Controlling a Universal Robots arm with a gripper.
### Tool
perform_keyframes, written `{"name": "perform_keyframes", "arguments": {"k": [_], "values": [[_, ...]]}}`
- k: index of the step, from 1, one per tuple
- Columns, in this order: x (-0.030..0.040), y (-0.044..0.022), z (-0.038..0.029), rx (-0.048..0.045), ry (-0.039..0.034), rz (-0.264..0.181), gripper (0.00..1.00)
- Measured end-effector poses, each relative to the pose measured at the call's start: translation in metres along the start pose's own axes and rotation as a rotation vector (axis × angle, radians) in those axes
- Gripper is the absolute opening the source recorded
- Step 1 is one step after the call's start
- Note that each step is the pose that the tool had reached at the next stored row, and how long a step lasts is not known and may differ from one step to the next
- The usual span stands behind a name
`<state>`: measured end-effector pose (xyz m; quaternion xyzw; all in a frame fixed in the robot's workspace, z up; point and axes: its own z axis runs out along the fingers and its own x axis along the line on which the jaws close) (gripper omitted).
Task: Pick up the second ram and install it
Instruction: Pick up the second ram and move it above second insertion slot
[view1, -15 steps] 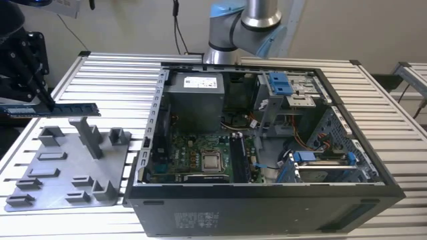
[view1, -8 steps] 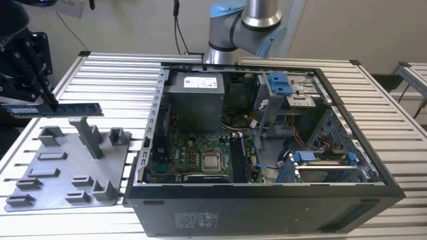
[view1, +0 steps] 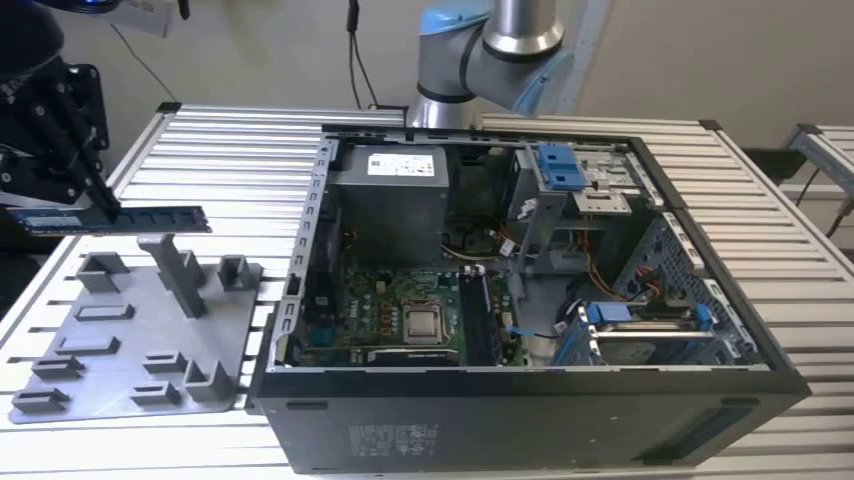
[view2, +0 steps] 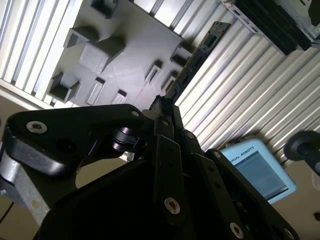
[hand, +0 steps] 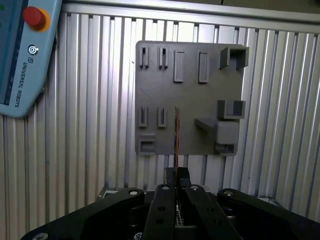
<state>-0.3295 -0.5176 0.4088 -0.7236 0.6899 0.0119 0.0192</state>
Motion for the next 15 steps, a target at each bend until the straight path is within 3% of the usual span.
{"name": "perform_keyframes", "arguments": {"k": [8, 15], "values": [[0.0001, -0.0024, 0.0, 0.0, 0.0, 0.0, 0.14], [0.0006, -0.0131, 0.0002, 0.0, -0.0001, 0.0, 0.14]]}}
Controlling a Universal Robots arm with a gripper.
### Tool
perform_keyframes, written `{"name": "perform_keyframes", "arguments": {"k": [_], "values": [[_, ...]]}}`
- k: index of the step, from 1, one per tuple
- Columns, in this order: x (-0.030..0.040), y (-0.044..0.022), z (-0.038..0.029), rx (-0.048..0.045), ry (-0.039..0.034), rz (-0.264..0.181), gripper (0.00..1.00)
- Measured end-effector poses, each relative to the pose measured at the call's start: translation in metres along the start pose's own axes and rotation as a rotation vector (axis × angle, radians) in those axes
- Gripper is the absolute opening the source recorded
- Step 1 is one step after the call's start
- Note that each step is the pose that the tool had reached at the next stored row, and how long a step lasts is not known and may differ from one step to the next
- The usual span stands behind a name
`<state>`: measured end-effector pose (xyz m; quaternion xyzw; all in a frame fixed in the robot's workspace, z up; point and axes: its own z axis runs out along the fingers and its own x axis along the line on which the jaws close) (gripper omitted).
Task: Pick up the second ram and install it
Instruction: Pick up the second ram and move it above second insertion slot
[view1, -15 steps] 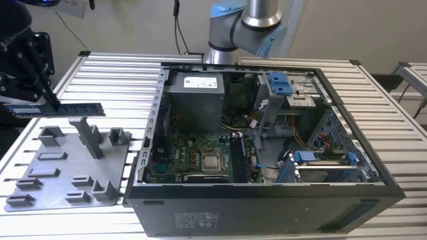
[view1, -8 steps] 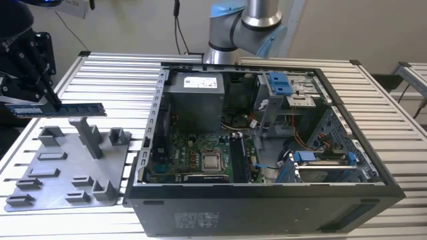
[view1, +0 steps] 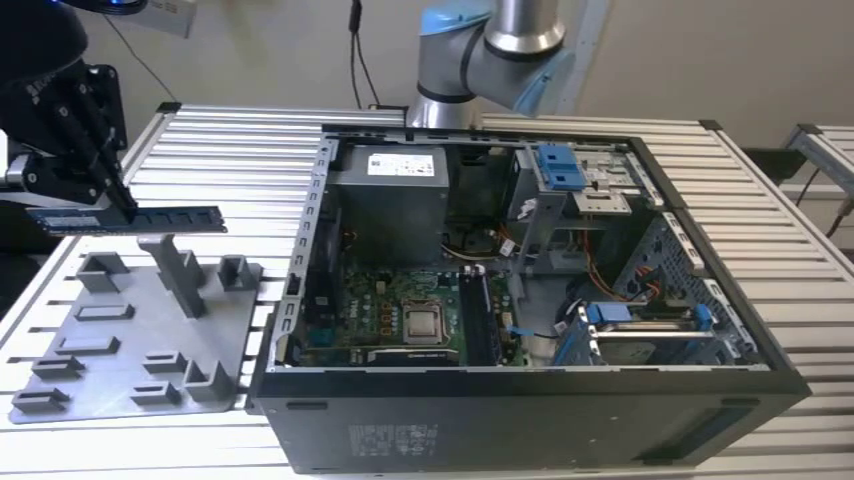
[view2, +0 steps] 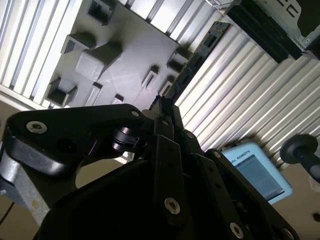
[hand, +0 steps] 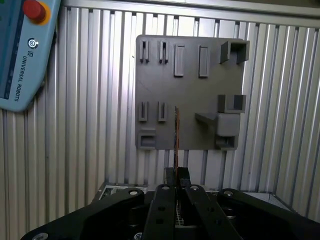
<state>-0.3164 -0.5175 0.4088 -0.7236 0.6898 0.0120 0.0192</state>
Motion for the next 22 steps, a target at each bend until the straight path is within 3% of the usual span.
{"name": "perform_keyframes", "arguments": {"k": [10, 22], "values": [[0.0014, -0.029, 0.0002, 0.0, 0.0001, 0.0, 0.14], [0.0034, -0.0697, 0.0006, 0.0, 0.0, 0.0, 0.14]]}}
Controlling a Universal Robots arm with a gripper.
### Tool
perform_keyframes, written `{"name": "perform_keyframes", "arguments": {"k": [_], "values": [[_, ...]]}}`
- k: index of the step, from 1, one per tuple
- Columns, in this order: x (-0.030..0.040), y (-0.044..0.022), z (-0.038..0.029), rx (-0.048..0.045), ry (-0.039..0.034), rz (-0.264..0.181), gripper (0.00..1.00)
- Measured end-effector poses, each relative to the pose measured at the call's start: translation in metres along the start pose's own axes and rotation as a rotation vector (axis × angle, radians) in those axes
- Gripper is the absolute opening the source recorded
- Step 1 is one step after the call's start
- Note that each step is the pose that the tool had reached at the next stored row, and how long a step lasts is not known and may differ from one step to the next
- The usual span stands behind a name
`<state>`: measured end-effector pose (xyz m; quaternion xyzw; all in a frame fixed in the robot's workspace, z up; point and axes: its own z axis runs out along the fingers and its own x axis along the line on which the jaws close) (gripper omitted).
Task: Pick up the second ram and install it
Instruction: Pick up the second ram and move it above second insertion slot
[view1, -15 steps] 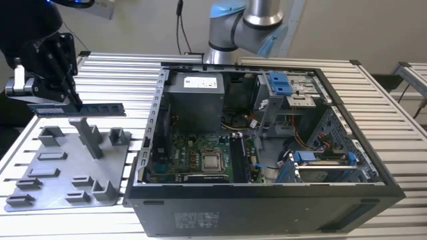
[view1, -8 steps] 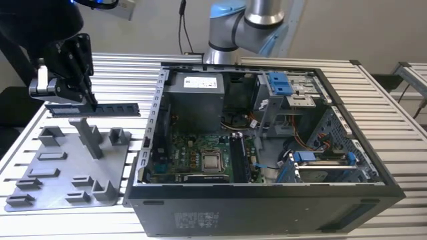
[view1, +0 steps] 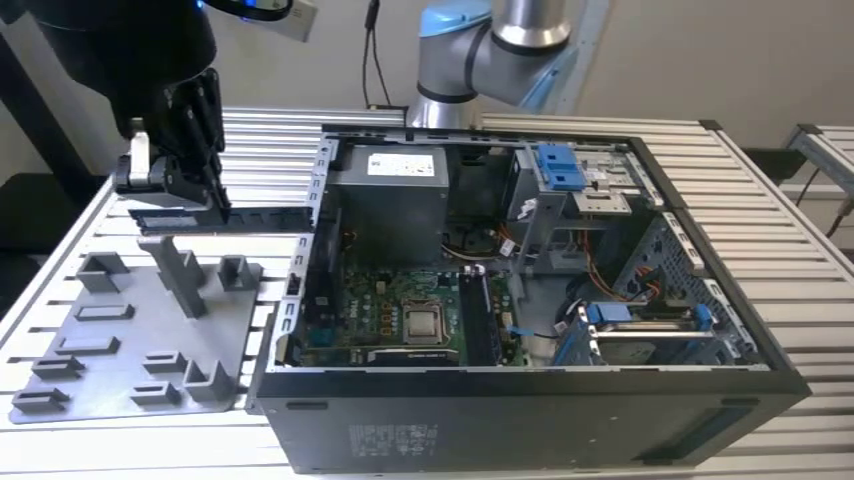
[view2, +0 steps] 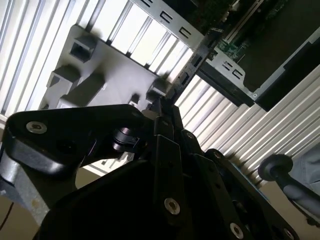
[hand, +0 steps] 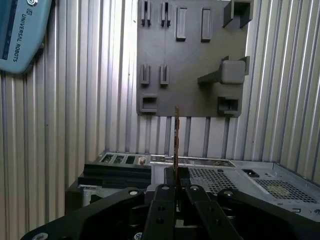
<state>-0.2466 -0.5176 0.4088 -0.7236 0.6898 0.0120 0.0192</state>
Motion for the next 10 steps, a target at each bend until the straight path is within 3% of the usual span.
{"name": "perform_keyframes", "arguments": {"k": [10], "values": [[0.0015, -0.0321, 0.0003, 0.0, 0.0, 0.0, 0.14]]}}
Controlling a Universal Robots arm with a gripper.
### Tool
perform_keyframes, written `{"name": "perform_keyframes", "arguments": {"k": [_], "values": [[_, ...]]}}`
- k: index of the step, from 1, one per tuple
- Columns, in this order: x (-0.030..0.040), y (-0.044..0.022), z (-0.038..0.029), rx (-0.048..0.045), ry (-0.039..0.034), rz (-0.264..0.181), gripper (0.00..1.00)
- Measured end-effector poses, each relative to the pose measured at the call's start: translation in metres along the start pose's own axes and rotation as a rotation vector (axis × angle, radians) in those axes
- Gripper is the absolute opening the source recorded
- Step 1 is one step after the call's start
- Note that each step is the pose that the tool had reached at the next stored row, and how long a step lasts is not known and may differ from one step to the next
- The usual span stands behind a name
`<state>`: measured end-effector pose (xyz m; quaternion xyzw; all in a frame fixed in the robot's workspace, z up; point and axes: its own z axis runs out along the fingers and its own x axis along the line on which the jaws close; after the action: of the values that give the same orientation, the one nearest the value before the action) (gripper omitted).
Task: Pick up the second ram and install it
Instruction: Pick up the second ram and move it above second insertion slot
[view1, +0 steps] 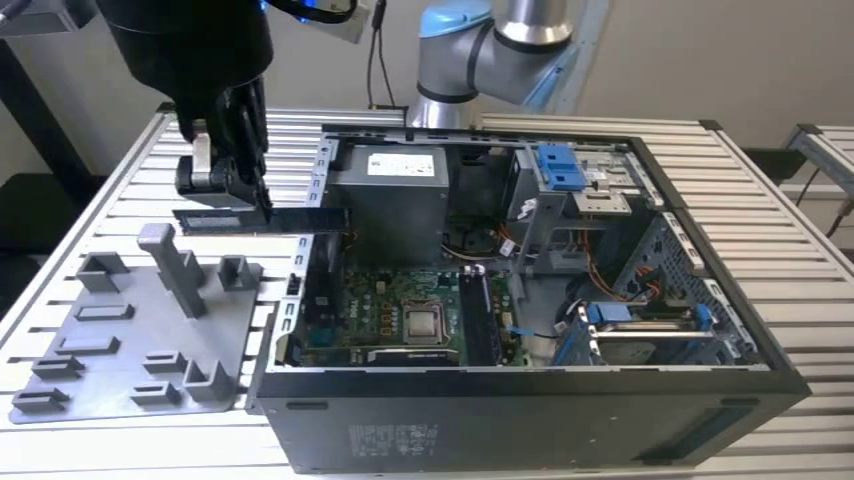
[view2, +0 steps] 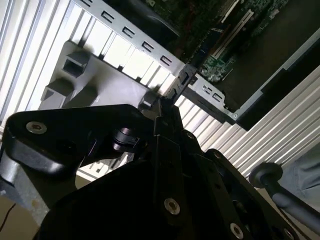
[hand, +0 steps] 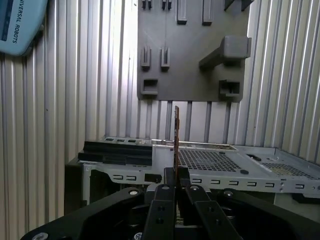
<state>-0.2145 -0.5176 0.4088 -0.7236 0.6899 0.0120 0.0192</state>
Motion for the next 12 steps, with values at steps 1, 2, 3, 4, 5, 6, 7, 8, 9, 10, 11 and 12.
{"name": "perform_keyframes", "arguments": {"k": [1, 2, 3, 4, 5, 6, 7, 8, 9, 10, 11, 12], "values": [[0.0002, -0.0043, 0.0, -0.0001, 0.0001, 0.0, 0.14], [0.0004, -0.0081, 0.0001, 0.0, 0.0, 0.0, 0.14], [0.0005, -0.0117, 0.0001, 0.0, 0.0, 0.0, 0.14], [0.0007, -0.0152, 0.0001, -0.0001, 0.0001, 0.0, 0.14], [0.0009, -0.0186, 0.0001, -0.0001, 0.0, 0.0, 0.14], [0.001, -0.0219, 0.0002, 0.0, 0.0, 0.0, 0.14], [0.0012, -0.0256, 0.0002, 0.0, 0.0, 0.0, 0.14], [0.0014, -0.0294, 0.0003, 0.0, 0.0, 0.0, 0.14], [0.0016, -0.0334, 0.0003, -0.0001, 0.0001, 0.0, 0.14], [0.0018, -0.0377, 0.0003, 0.0, 0.0001, 0.0, 0.14], [0.002, -0.0422, 0.0004, 0.0, 0.0, 0.0, 0.14], [0.0022, -0.0466, 0.0004, -0.0001, 0.0001, 0.0, 0.14]]}}
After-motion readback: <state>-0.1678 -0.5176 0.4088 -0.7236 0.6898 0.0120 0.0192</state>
